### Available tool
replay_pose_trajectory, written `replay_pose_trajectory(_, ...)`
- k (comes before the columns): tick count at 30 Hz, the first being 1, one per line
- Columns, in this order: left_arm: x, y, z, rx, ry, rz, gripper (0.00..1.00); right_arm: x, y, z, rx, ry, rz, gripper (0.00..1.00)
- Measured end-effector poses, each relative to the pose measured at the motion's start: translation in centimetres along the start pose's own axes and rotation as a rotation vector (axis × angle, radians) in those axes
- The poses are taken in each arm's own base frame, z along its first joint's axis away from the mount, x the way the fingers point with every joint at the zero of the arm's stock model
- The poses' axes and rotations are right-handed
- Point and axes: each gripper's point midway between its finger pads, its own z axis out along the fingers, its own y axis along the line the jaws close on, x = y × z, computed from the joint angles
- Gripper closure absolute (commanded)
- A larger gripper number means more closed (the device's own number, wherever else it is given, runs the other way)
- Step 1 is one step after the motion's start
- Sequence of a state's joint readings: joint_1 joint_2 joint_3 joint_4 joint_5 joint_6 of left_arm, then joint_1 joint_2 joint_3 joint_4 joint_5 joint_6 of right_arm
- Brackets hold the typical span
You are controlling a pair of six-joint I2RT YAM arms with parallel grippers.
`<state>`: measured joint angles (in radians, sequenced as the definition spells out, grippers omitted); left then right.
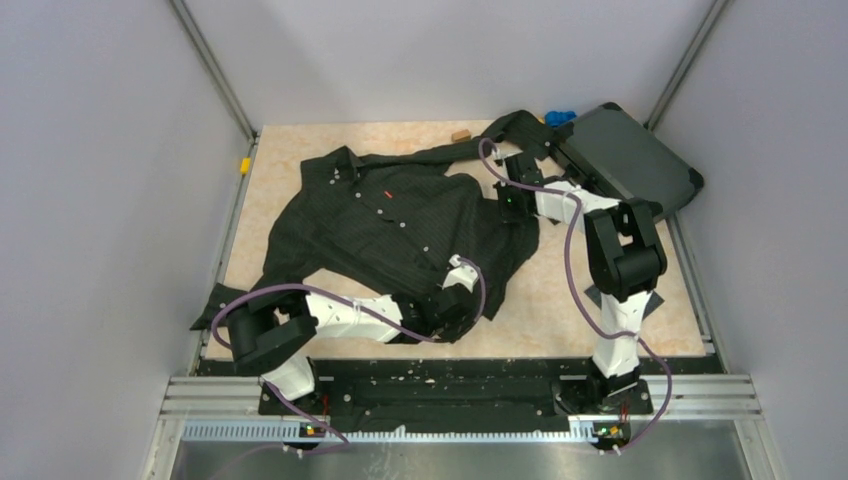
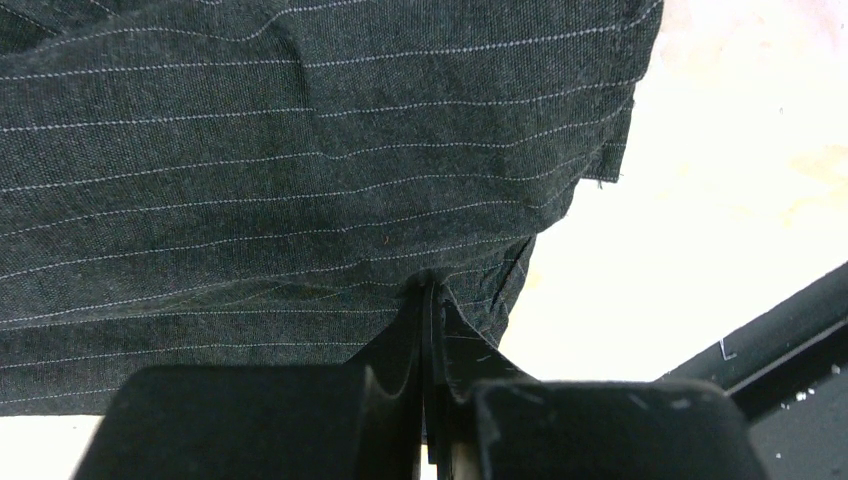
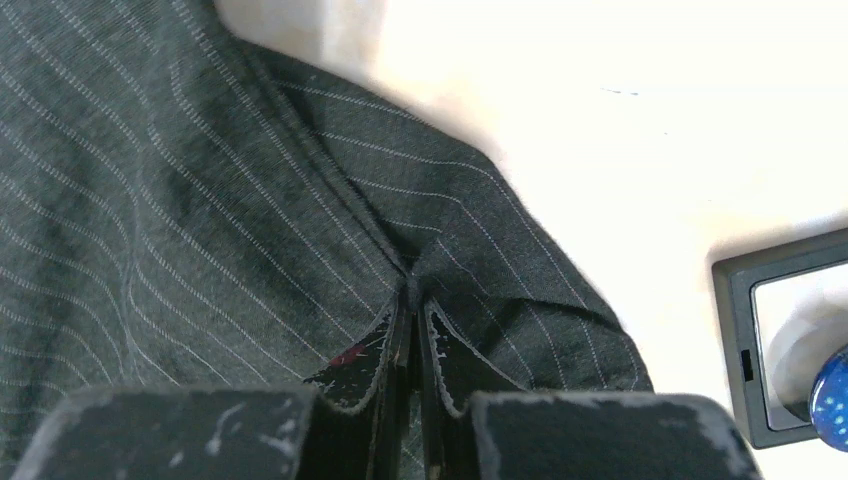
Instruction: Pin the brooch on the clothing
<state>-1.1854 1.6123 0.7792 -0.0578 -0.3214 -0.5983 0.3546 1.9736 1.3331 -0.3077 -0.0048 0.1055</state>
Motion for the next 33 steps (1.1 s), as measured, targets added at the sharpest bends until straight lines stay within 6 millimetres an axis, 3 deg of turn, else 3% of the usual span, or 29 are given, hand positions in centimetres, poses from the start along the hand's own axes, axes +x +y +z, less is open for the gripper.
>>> replay_pose_trajectory(3,0.6,-0.1,-0.6,0.016,0.024,0.005,1.0,-0.1,-0.5,0.3,0.023,0.006,0.017,1.0)
replay_pose_trajectory(11,2.8,-0.2,-3.5,0.063,0.091,0.011,1.0,-3.8,-2.4,0.9,0.101,-0.049,0.078,1.0)
replay_pose_trajectory(21,4.4,-0.4,-6.3,0.145,0.136,-0.027,1.0,-3.8,-3.1,2.4,0.137,-0.027,0.082,1.0)
replay_pose_trajectory(31,6.7,-1.3,-7.4,0.214,0.218,-0.028,1.0,-4.9,-3.4,3.0,0.16,-0.03,0.082,1.0)
replay_pose_trajectory(33,7.0,-1.4,-7.6,0.224,0.232,-0.025,0.99,-5.0,-3.4,3.3,0.161,-0.028,0.081,0.88)
